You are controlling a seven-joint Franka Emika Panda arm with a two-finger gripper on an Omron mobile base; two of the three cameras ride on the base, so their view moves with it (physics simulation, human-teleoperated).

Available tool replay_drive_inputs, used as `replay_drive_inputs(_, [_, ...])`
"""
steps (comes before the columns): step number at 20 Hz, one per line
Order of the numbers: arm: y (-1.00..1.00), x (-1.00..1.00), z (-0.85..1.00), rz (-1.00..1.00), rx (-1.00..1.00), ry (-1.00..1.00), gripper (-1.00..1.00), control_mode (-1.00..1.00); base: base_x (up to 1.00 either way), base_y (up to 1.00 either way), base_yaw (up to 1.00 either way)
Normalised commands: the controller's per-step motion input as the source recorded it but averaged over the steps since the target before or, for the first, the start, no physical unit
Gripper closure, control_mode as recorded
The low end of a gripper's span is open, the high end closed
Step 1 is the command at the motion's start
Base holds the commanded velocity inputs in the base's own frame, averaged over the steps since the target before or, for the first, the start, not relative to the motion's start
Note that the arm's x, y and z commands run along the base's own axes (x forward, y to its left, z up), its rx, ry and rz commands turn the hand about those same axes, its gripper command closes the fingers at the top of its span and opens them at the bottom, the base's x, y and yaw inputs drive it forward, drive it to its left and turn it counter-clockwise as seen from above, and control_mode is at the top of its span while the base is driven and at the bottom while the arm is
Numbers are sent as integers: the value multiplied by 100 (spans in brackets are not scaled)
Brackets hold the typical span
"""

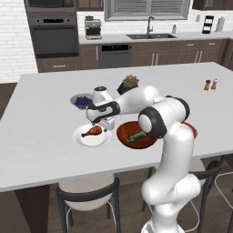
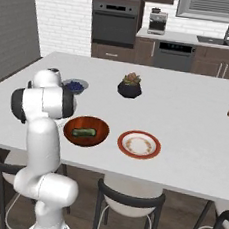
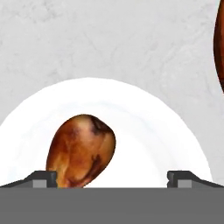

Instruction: Pick the chicken drumstick and cucumber from their plates and place them in the bowl. Then put the bowl in the fridge.

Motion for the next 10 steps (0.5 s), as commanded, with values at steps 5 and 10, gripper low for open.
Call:
replay_drive_inputs(5, [3,10,-19,0,0,0,-100,-100,0,0,0])
replay_drive_inputs(10, [12,21,-18,0,0,0,-100,-100,0,0,0])
